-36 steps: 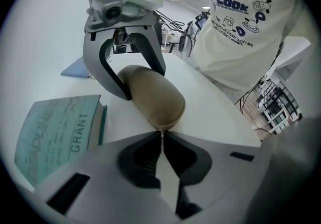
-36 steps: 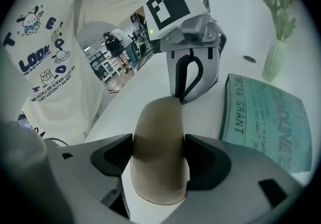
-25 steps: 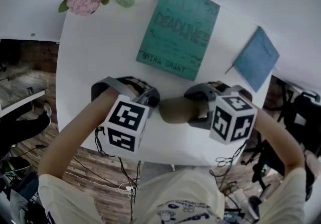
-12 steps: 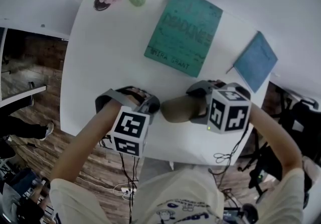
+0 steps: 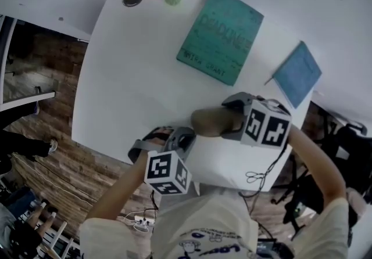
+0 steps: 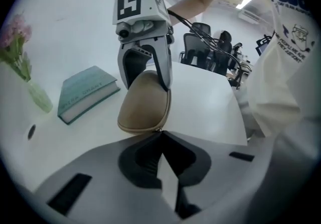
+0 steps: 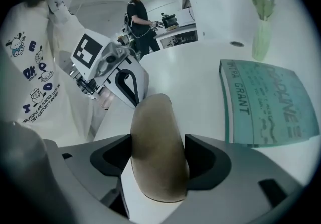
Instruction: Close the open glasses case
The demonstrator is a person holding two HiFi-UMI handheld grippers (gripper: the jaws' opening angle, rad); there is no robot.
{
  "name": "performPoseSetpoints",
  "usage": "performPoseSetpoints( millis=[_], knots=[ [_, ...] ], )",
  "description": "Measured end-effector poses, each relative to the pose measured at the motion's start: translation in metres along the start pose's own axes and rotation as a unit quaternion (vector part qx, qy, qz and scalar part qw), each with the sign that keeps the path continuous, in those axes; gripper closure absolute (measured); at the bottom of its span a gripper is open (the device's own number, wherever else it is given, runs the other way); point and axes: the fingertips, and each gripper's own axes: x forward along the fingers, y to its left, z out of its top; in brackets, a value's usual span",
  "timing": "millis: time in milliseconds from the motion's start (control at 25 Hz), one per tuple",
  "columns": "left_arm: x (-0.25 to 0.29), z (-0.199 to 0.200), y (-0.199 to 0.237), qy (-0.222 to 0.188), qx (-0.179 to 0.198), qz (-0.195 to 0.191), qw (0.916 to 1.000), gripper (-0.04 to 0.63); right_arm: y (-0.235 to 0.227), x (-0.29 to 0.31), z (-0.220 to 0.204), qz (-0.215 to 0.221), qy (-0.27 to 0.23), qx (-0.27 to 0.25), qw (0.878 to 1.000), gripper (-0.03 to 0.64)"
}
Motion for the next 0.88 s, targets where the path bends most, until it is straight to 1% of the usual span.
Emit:
performPoseSetpoints(
  millis=[160, 240, 320, 400, 480, 600, 680, 760, 880],
  knots=[
    [0.000, -0.001, 0.000, 0.004, -0.039, 0.044, 0.9983, 0.594, 0.004, 0.001, 0.000, -0.018, -0.023, 0.046, 0.999, 0.299],
    [-0.001, -0.001, 0.001, 0.009, -0.043, 0.059, 0.9973, 0.594, 0.006, 0.002, -0.001, -0.027, -0.032, 0.068, 0.997, 0.299],
    [-0.002, -0.001, 0.001, 0.007, -0.049, 0.065, 0.9966, 0.594, 0.008, 0.003, 0.001, -0.035, -0.046, 0.098, 0.993, 0.299],
    [-0.002, 0.002, 0.000, -0.001, -0.060, 0.066, 0.9961, 0.594, 0.007, 0.004, 0.002, -0.042, -0.067, 0.142, 0.987, 0.299],
    [-0.001, 0.006, 0.001, -0.003, -0.061, 0.074, 0.9954, 0.594, 0.005, 0.005, 0.002, -0.054, -0.083, 0.181, 0.978, 0.299],
    [0.000, 0.007, 0.005, -0.003, -0.060, 0.085, 0.9946, 0.594, 0.002, 0.006, 0.002, -0.076, -0.099, 0.227, 0.966, 0.299],
    [-0.001, 0.011, 0.006, -0.009, -0.063, 0.085, 0.9943, 0.594, 0.002, 0.005, 0.006, -0.077, -0.119, 0.277, 0.950, 0.301],
    [-0.001, 0.014, 0.007, -0.010, -0.060, 0.095, 0.9936, 0.594, 0.000, 0.005, 0.009, -0.080, -0.133, 0.322, 0.934, 0.299],
    [0.000, 0.012, 0.006, -0.008, -0.059, 0.101, 0.9931, 0.594, 0.000, 0.007, 0.011, -0.093, -0.143, 0.365, 0.915, 0.301]
  ],
)
